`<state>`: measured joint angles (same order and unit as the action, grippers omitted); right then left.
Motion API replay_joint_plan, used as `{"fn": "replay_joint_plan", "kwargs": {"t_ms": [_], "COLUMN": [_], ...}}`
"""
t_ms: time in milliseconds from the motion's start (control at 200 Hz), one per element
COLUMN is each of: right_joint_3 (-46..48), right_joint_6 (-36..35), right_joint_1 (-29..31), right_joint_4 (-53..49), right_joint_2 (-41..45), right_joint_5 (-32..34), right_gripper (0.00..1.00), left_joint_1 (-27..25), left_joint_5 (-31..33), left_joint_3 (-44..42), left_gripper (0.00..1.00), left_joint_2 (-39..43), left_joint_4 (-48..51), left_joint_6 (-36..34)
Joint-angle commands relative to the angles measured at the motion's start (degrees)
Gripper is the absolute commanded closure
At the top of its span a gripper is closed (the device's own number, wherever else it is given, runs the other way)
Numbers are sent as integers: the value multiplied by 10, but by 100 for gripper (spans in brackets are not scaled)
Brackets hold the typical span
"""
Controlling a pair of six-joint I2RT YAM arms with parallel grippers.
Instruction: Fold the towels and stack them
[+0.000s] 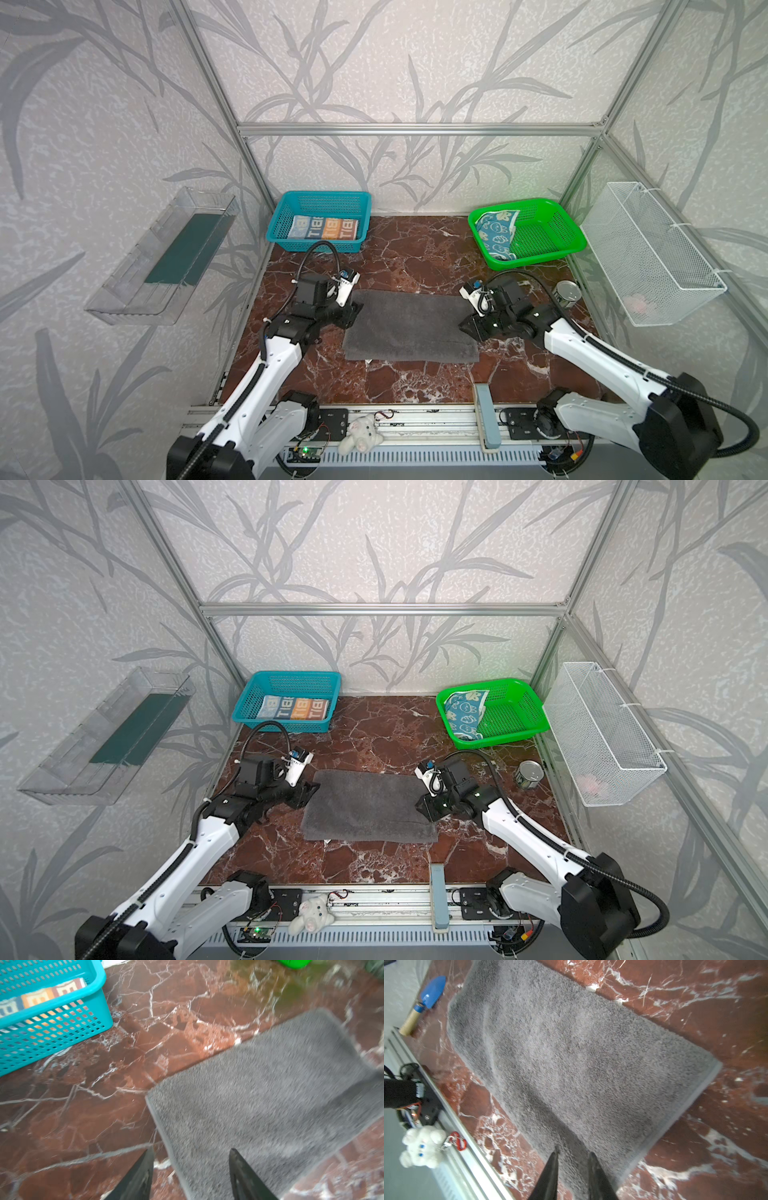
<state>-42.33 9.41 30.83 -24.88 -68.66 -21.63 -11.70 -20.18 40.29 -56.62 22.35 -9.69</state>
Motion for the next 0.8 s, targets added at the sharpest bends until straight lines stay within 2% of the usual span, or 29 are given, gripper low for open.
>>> {"fn": "replay_joint_plan", "kwargs": {"t_ms": [0, 80, 150, 255, 395, 535, 665, 795], "right_joint_3": [-30, -51, -58, -56, -63, -67, -79, -89], "right_joint_6": [6, 5, 7, 19, 40, 46, 65, 75], "right_joint_1": [5, 10, 19, 29, 30, 30, 31, 31], "right_joint_4": [8, -30, -53, -75, -127, -173, -203, -183], "right_joint_2": [-52, -94, -119, -151, -189, -207, -234, -236], "right_joint_5": [-51, -66, -64, -54, -17, 41, 119, 142], "right_gripper": [85, 90, 91, 91, 92, 93, 95, 95], "left_joint_1": [-5, -13, -29, -59, -78, -79, -79, -77], "left_joint_5": [-58, -68, -67, -25, 1, 30, 55, 85], "left_joint_3": [36, 45, 33, -7, -28, -35, -39, -19], "left_gripper": [42, 49, 57, 69, 81, 100, 100, 100], "left_joint_2": [-51, -79, -82, -74, -75, -87, -116, -161], "left_joint_4": [5, 10, -7, -43, -34, 10, 45, 87], "left_joint_6": [127, 195, 244, 301, 341, 355, 371, 377]}}
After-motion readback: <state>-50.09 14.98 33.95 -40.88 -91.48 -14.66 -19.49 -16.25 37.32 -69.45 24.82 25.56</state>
